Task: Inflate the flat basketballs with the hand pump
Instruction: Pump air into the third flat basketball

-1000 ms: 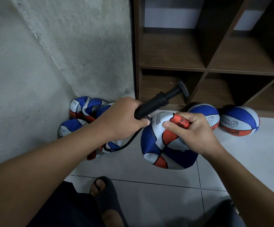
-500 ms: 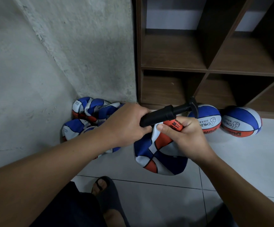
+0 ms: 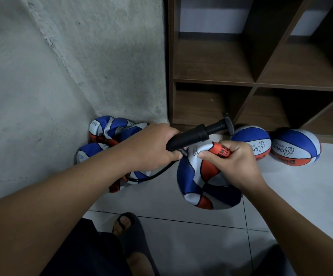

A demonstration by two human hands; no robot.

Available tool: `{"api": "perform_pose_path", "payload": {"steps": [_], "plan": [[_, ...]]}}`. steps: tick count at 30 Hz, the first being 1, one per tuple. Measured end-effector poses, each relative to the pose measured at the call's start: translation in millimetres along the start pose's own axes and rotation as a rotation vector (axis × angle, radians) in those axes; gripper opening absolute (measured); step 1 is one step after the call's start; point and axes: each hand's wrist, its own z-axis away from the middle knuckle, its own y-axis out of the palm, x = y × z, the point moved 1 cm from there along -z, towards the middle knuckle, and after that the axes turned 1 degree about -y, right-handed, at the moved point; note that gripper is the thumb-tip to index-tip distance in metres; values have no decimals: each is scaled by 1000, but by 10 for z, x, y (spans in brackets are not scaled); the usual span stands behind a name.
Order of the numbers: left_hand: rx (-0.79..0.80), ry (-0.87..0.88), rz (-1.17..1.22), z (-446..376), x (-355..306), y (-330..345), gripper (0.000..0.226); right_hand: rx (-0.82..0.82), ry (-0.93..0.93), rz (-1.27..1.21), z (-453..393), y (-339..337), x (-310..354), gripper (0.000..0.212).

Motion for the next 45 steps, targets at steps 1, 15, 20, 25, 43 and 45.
{"api": "perform_pose_path", "payload": {"steps": [1, 15, 20, 25, 43, 45], "plan": [[9, -6, 1, -8, 6, -5, 29, -5, 0, -8, 6, 6, -27, 65], [189, -205, 100, -130, 547, 559, 20, 359, 285, 351, -50, 341, -808, 24], [217, -282, 71, -143, 759, 839, 28, 477, 294, 374, -21, 515, -1250, 26], [165, -321, 81, -209, 881, 939, 30, 539, 302, 429, 52, 583, -1520, 35], [284, -91, -310, -371, 817, 1078, 29, 118, 436, -235, 177, 136, -579, 49], [275, -72, -314, -366, 783, 1084, 31, 208, 369, -18, 226, 200, -505, 35]]}}
